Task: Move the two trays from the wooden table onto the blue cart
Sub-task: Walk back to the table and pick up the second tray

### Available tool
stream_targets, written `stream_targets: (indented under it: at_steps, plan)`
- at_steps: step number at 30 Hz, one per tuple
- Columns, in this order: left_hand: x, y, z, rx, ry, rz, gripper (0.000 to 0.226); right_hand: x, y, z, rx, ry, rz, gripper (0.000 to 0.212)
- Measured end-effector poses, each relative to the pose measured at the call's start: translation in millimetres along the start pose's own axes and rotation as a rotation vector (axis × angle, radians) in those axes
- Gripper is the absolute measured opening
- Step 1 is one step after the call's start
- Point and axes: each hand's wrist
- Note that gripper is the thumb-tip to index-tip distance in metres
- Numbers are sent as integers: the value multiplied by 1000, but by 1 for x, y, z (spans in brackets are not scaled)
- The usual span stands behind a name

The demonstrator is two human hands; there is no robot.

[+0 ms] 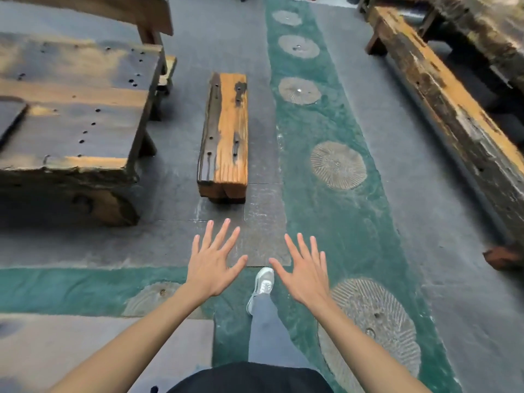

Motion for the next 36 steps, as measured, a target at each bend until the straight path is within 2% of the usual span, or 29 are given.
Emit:
stream_targets:
  at_steps: [10, 18, 25, 36]
  plan:
    - [12, -92, -118, -419, 57, -14, 78, 48, -90, -209, -313, -198, -19, 80]
    - [-18, -164, -148, -772, 102, 11, 76, 70, -191, -306, -564, -338, -8, 78]
    - [-44, -233, -128, -1038, 174, 37, 76, 107, -293, -345, -793, -433, 46, 79]
    - [-93, -389, -137, -1200, 262, 162, 79, 165, -495, -360, -883, -597, 31, 75]
Point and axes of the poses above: each hand's wrist, its own z-axis away from the middle knuckle, its own x-axis out of the palm, y = z × x, and after that the axes turned 10 degrees about y, right-handed
